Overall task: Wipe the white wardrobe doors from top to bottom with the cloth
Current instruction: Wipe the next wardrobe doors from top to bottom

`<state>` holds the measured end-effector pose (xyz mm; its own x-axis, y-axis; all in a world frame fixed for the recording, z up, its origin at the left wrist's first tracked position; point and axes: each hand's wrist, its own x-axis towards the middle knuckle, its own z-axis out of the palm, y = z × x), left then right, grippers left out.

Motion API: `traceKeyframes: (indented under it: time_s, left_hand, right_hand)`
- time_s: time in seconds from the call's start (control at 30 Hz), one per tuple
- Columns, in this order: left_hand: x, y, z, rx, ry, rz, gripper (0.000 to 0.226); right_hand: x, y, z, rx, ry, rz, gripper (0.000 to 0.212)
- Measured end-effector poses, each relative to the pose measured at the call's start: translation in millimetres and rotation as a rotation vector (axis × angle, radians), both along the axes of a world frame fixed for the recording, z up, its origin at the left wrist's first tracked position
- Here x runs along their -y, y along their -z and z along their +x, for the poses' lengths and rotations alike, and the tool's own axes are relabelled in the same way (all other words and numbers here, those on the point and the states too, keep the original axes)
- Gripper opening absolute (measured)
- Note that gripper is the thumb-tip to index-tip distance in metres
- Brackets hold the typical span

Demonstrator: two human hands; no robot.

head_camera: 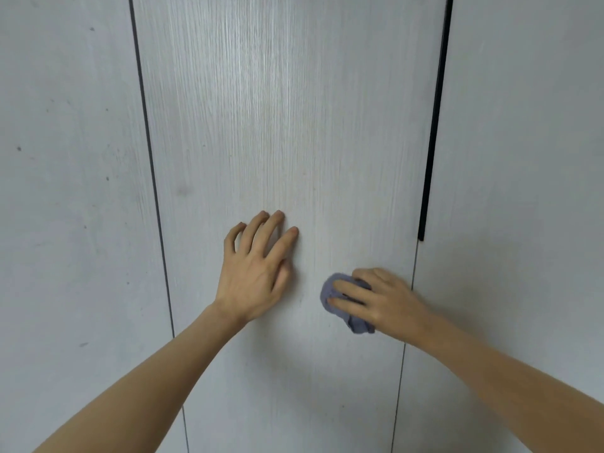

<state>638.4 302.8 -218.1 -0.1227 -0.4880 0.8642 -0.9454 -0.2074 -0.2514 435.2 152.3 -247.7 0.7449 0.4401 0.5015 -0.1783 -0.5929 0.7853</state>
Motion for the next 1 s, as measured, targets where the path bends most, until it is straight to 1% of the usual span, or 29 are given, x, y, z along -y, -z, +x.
traceKeyframes:
  time_s: [0.03,0.07,0.17,0.2,0.23,0.3,0.37,0.47,0.5,0.57,0.63,0.73,0.8,0.83,0.87,0.9,0.93,0.97,1.0]
  left_hand:
    - [-2,7,1,0.011,-0.006,0.01,0.046]
    - [-2,14,1,0.014,-0.011,0.019,0.047]
    - [-1,27,-4,-0.009,-0.014,0.024,0.048]
    - [0,30,-6,-0.02,-0.011,0.025,0.048]
    - [1,35,-9,-0.026,-0.008,0.032,0.048]
    - [2,47,-13,-0.039,0.001,0.052,0.049]
    - [2,61,-15,-0.047,0.012,0.065,0.05]
    - [2,77,-15,-0.05,0.019,0.095,0.051]
    - [1,80,-14,-0.049,0.016,0.104,0.051]
    - [1,85,-13,-0.057,0.013,0.116,0.051]
    - [2,88,-13,-0.075,0.011,0.115,0.051]
    - [4,94,-16,-0.097,0.016,0.106,0.051]
    - [5,98,-18,-0.106,0.022,0.095,0.051]
    - [6,99,-18,-0.111,0.026,0.093,0.051]
    - [5,100,-17,-0.115,0.028,0.093,0.052]
    - [5,101,-17,-0.119,0.027,0.089,0.052]
    - [4,100,-15,-0.122,0.018,0.082,0.052]
    - [3,99,-14,-0.126,0.01,0.08,0.052]
    - [2,98,-12,-0.132,0.006,0.075,0.052]
  right_hand:
    - [3,-8,-4,0.063,0.011,-0.012,0.043]
    - [5,-19,-7,0.167,0.019,0.008,0.042]
    - [8,-64,-13,0.577,0.05,0.135,0.043]
    - [7,-70,-13,0.651,0.054,0.161,0.043]
    - [6,-68,-13,0.676,0.043,0.18,0.042]
    - [5,-42,-15,0.654,0.0,0.222,0.044]
    - [5,4,-21,0.571,0.008,0.316,0.058]
    - [-4,74,-32,0.391,0.111,0.451,0.081]
    - [-8,86,-35,0.334,0.126,0.474,0.083]
    - [-10,89,-37,0.277,0.12,0.486,0.079]
    - [-8,69,-32,0.341,0.092,0.488,0.071]
    - [-7,38,-21,0.593,0.066,0.517,0.057]
    - [-14,42,-11,0.695,0.084,0.602,0.059]
    - [-19,53,-5,0.678,0.092,0.639,0.064]
    - [-24,66,2,0.597,0.09,0.635,0.069]
    - [-30,79,7,0.451,0.08,0.593,0.07]
    - [-34,88,12,0.279,0.074,0.516,0.066]
    - [-37,93,15,0.148,0.077,0.454,0.061]
    - [-36,92,16,0.087,0.078,0.438,0.056]
